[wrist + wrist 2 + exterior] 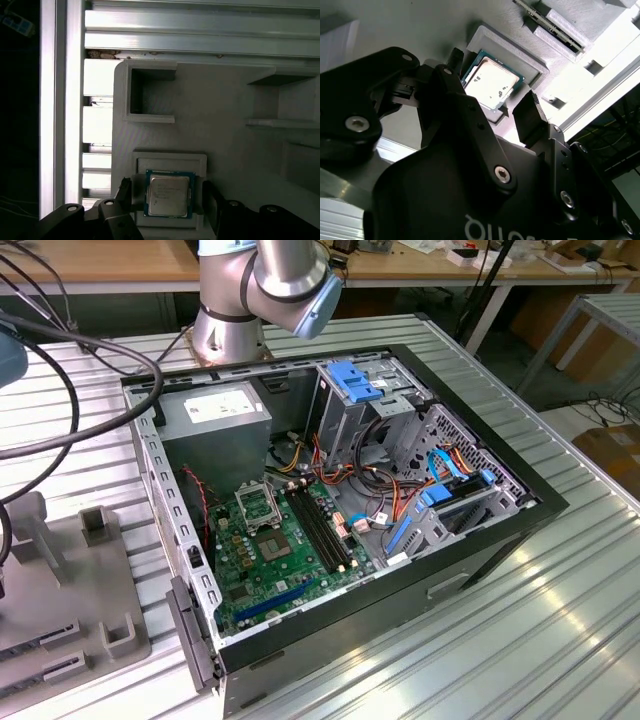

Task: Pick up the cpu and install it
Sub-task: 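Pick up the cpu and move it towards the insertion slot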

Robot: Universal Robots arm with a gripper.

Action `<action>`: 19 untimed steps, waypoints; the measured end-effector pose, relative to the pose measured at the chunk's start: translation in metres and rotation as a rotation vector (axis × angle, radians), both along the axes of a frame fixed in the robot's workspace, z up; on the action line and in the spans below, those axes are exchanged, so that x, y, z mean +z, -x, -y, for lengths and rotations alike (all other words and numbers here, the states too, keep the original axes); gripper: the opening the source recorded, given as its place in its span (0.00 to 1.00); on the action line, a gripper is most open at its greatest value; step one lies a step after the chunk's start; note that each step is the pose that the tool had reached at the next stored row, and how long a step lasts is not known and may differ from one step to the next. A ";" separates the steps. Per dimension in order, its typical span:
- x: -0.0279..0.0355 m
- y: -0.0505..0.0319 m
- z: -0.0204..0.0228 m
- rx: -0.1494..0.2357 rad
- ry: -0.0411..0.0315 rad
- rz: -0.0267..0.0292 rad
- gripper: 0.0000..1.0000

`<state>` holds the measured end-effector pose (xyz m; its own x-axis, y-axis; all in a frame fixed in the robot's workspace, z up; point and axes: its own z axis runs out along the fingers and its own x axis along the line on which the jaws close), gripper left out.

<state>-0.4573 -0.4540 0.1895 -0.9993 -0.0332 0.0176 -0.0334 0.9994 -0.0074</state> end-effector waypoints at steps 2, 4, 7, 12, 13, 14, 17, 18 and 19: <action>0.0002 -0.0003 -0.0002 0.000 0.0079 -0.0002 0.67; 0.0001 -0.0005 -0.0002 0.000 0.0081 -0.0002 0.67; 0.0002 -0.0017 -0.0008 0.000 0.0083 -0.0004 0.67; 0.0011 -0.0023 -0.0018 0.000 0.0082 -0.0006 0.67; 0.0016 -0.0023 -0.0018 0.000 0.0082 -0.0005 0.67; 0.0021 -0.0023 -0.0018 0.000 0.0082 -0.0006 0.67; 0.0021 -0.0023 -0.0018 0.000 0.0081 -0.0005 0.67; 0.0021 -0.0022 -0.0018 0.000 0.0081 -0.0005 0.67; 0.0022 -0.0022 -0.0017 -0.001 0.0082 -0.0006 0.67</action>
